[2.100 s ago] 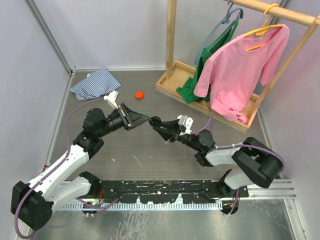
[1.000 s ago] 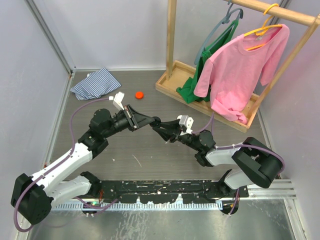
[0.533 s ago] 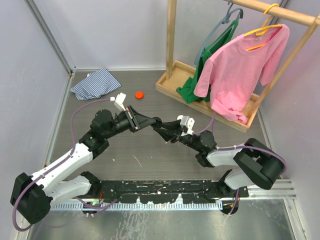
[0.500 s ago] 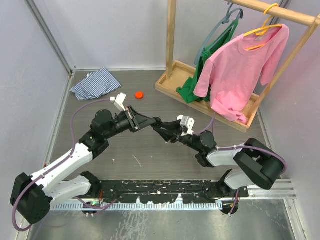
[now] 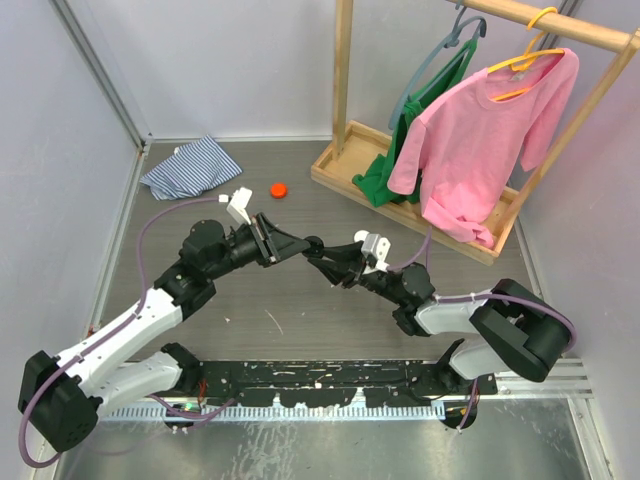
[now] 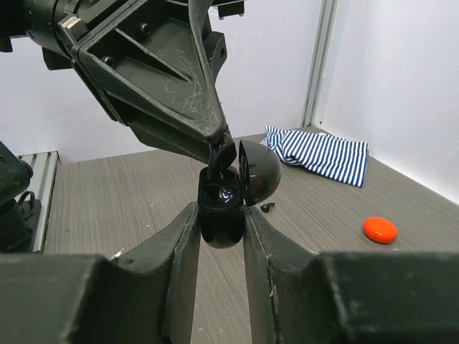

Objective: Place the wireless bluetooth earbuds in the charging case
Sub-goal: Place the earbud in the charging case.

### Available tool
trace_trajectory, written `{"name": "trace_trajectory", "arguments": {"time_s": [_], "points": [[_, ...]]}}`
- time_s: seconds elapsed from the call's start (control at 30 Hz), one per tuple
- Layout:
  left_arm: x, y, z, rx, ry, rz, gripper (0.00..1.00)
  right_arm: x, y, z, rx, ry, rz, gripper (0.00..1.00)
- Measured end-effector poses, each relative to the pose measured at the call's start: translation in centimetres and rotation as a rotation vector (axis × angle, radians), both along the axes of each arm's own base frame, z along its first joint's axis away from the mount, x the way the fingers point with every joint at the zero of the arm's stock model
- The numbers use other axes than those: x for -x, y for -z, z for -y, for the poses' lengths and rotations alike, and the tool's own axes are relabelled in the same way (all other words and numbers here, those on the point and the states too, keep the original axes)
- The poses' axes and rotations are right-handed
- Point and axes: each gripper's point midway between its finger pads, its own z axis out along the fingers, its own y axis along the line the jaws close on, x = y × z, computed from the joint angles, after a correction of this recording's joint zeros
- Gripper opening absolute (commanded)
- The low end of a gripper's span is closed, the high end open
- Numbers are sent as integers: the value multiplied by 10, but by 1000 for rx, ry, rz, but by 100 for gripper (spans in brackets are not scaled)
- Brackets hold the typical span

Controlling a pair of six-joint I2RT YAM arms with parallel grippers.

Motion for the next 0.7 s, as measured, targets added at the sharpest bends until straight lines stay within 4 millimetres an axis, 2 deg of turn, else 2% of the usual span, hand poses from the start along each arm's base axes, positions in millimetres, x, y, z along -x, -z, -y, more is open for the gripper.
{"name": "trace_trajectory", "arguments": {"time_s": [0.3, 0.5, 0.7], "points": [[-2, 0, -2, -25, -13, 3, 40, 2, 4, 2, 6, 2, -5, 14], [-2, 2, -10, -76, -41, 16, 45, 3, -7, 6, -19, 11, 23, 14], [-1, -1, -17, -117, -56, 40, 48, 3, -3, 8, -11, 23, 21, 14]]}}
